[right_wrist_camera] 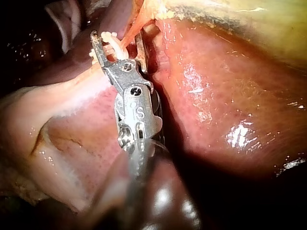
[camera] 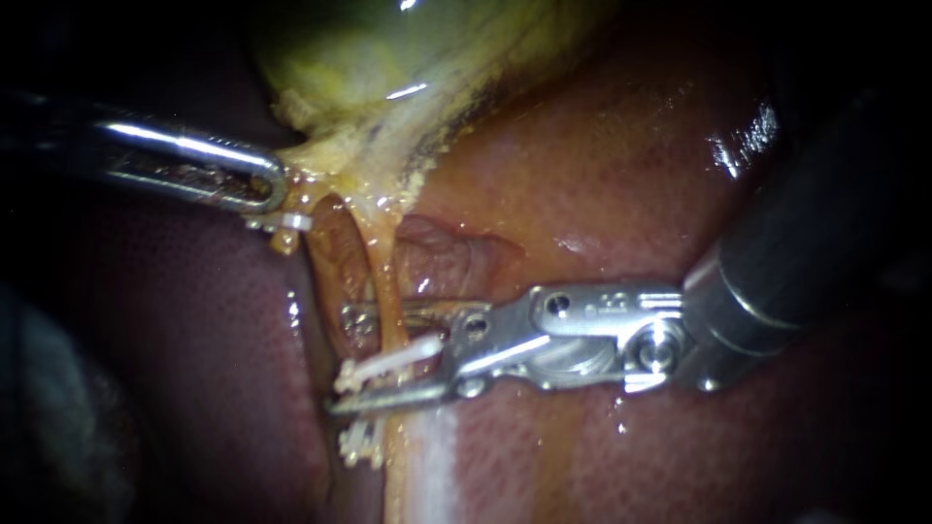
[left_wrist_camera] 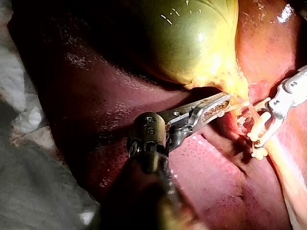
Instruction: Going back first clip right tube
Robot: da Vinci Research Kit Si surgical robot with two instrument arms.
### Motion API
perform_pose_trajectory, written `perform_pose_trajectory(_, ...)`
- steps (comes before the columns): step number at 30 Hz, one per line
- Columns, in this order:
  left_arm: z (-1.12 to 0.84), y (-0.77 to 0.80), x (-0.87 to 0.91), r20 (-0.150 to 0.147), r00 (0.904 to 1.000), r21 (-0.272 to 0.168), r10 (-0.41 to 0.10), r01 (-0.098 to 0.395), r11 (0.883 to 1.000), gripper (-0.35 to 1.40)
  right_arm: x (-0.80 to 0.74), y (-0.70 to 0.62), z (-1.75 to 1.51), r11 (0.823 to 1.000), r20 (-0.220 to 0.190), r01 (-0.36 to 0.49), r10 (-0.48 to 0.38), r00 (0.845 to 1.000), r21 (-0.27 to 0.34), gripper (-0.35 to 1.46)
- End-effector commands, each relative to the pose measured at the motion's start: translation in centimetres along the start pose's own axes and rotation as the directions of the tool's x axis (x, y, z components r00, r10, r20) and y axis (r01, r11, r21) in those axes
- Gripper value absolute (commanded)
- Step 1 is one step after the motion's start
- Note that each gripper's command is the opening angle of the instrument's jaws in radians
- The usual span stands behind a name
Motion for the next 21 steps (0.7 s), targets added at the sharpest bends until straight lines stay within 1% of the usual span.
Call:
perform_pose_trajectory(1,0.0,0.0,0.0,0.0,1.0,0.0,0.0,0.0,1.0,-0.35,0.0,0.01,0.01,1.0,-0.006,0.001,-0.001,1.0,0.0,0.5)
perform_pose_trajectory(8,-0.01,0.0,0.0,0.0,1.0,0.0,0.0,0.0,1.0,-0.35,-0.01,0.01,-0.03,1.0,-0.009,0.001,-0.001,1.0,0.002,0.5)
perform_pose_trajectory(10,-0.01,0.0,0.0,0.0,1.0,0.0,0.0,0.0,1.0,-0.35,-0.01,0.02,-0.07,1.0,-0.001,0.001,-0.001,1.0,0.001,0.5)
perform_pose_trajectory(12,-0.01,0.0,-0.01,0.0,1.0,0.0,0.0,0.0,1.0,-0.35,0.0,0.02,-0.17,1.0,0.01,0.017,-0.017,1.0,0.003,0.5)
perform_pose_trajectory(17,-0.02,0.0,-0.01,0.0,1.0,0.0,0.0,0.0,1.0,-0.35,0.08,0.04,-0.5,0.997,0.04,0.075,-0.075,0.996,-0.015,0.5)
perform_pose_trajectory(21,-0.02,0.01,-0.01,0.001,1.0,0.0,0.0,0.0,1.0,-0.35,0.18,0.07,-0.88,0.993,0.032,0.116,-0.116,0.993,-0.024,0.5)
